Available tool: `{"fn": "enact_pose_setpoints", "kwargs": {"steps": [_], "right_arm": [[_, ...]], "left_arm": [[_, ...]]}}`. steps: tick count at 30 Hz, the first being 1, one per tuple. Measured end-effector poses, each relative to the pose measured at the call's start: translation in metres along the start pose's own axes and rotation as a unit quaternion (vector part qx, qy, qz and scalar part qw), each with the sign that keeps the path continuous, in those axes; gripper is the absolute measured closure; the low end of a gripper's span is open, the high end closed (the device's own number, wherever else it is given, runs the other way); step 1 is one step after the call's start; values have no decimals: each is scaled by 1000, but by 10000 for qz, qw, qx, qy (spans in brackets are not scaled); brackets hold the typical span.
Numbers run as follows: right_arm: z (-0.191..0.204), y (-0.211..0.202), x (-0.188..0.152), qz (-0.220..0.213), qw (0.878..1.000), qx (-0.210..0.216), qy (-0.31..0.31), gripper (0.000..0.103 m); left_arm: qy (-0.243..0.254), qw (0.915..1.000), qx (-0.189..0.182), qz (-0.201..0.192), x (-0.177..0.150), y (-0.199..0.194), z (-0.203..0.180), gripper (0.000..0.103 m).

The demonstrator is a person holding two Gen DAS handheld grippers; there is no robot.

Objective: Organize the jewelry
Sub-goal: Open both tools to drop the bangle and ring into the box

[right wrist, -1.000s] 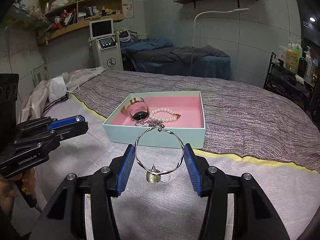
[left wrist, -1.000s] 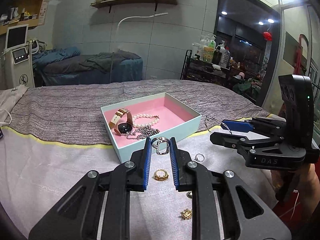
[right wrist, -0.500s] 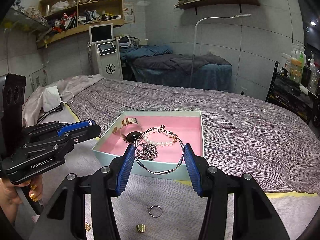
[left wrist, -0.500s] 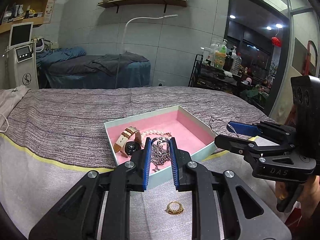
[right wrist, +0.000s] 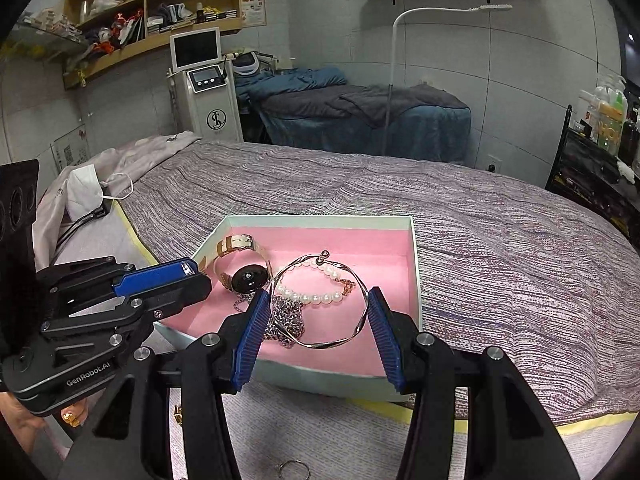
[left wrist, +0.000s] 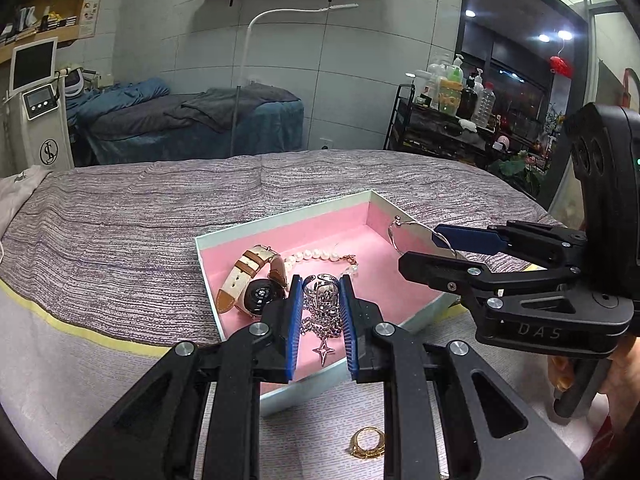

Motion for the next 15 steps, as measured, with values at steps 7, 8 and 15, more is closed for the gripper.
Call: {"fn": "enact_pose_setpoints", "kwargs": {"steps": [7,8,15], "right_arm": [[-5,8,-4,-2,9999,-48,98,37],[-6,7,-4,-35,9999,-73,99,34],[-22,-3,3,-261,9986,-286,351,21]], "left_arm": [[-32,9999,99,-26,-3,2,4,50],[-25,9999,109,-75,-1,1,3,44],[62,9994,194,-296,2,-16,3,12]]}}
Point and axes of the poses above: each gripper's, at about its wrist camera, not at the fingertips, and y roughly the way its jaws point, z to its left, x to its top, the point moved 6 cm from there along y, roughly the way its jaws point, and after that the axes turned 12 degrees about -z, right-handed, at the moved point
